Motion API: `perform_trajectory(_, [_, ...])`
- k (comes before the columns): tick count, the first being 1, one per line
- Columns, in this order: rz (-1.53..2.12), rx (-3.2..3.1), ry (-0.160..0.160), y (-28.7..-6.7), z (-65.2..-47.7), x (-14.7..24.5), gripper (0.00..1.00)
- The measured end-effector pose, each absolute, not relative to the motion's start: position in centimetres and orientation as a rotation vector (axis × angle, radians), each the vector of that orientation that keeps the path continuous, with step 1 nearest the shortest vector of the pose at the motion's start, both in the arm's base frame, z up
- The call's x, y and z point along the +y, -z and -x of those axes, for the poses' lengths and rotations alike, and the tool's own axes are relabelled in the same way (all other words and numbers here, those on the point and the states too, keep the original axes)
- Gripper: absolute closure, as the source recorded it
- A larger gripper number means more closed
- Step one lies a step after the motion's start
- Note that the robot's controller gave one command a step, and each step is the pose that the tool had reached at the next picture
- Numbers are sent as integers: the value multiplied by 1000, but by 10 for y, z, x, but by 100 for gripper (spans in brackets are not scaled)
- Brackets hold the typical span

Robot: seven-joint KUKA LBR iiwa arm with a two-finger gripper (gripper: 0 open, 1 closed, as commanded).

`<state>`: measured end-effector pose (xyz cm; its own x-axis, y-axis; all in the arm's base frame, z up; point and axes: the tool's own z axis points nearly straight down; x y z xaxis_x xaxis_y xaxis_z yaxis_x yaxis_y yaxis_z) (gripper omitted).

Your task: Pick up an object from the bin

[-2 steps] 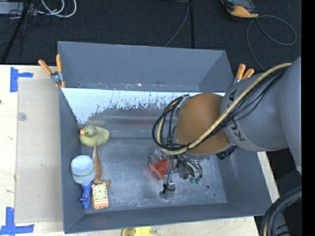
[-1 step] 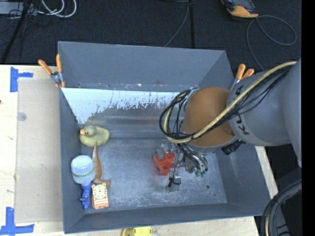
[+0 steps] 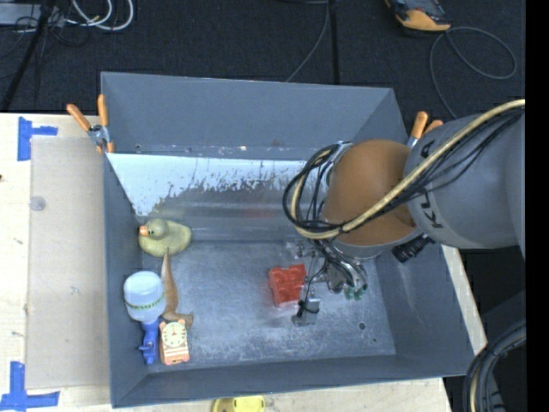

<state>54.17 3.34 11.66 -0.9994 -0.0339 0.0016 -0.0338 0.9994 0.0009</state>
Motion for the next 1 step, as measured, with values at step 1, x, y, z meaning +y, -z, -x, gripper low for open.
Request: perform_trajectory(1, [-89,-3142,4,-79,-545,32,0])
